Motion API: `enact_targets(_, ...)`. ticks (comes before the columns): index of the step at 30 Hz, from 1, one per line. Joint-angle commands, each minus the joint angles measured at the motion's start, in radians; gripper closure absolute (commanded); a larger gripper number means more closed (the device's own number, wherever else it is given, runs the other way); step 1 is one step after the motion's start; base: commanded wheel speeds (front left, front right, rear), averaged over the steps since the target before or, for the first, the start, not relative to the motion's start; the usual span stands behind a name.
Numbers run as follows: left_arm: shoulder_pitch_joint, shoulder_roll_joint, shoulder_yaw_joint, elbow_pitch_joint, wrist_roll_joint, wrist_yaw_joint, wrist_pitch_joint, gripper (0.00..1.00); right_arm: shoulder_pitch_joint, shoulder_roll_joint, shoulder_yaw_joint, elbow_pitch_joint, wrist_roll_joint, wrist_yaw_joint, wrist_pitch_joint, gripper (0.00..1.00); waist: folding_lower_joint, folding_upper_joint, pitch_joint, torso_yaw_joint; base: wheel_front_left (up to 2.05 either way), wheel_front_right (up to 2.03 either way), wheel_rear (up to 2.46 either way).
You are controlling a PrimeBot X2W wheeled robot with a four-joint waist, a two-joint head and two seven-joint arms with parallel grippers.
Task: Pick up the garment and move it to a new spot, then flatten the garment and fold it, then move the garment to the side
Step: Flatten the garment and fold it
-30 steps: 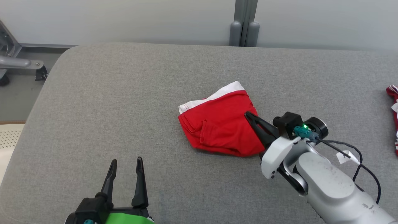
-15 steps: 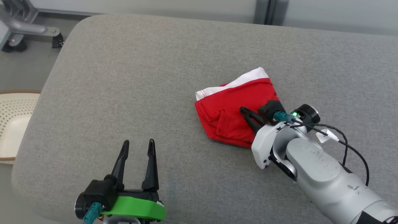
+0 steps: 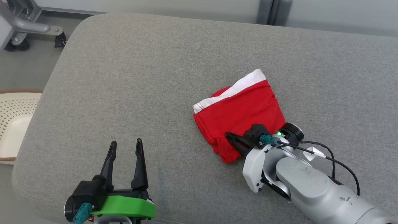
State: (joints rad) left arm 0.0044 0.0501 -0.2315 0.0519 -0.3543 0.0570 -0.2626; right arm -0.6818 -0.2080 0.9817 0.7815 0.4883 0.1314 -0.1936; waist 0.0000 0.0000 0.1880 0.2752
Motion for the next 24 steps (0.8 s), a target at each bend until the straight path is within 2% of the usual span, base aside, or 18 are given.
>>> enact_targets(1,0.01,0.001,0.003,-0.002,0.01,-0.004,-0.003,0.0,0.008,-0.006,0.015,-0.008,0.013,-0.002,0.0,1.0,0.0,0.0,-0.007,-0.01,0.0,0.0,0.0)
enact_targets(9,0.029,0.001,-0.004,-0.002,0.018,-0.003,-0.003,0.0,0.024,-0.002,0.041,-0.031,0.041,-0.002,-0.04,1.0,0.0,0.0,-0.023,-0.024,0.0,0.0,0.0)
enact_targets(18,0.03,0.001,-0.001,0.003,0.019,-0.002,-0.003,0.0,0.053,0.028,0.077,0.001,0.055,-0.002,-0.038,1.0,0.0,0.0,-0.03,-0.031,0.0,0.0,0.0)
enact_targets(24,0.059,0.001,0.019,0.004,0.025,0.008,-0.003,0.0,0.067,0.049,0.042,-0.013,0.067,-0.002,-0.06,1.0,0.0,0.0,-0.071,-0.057,0.0,0.0,0.0)
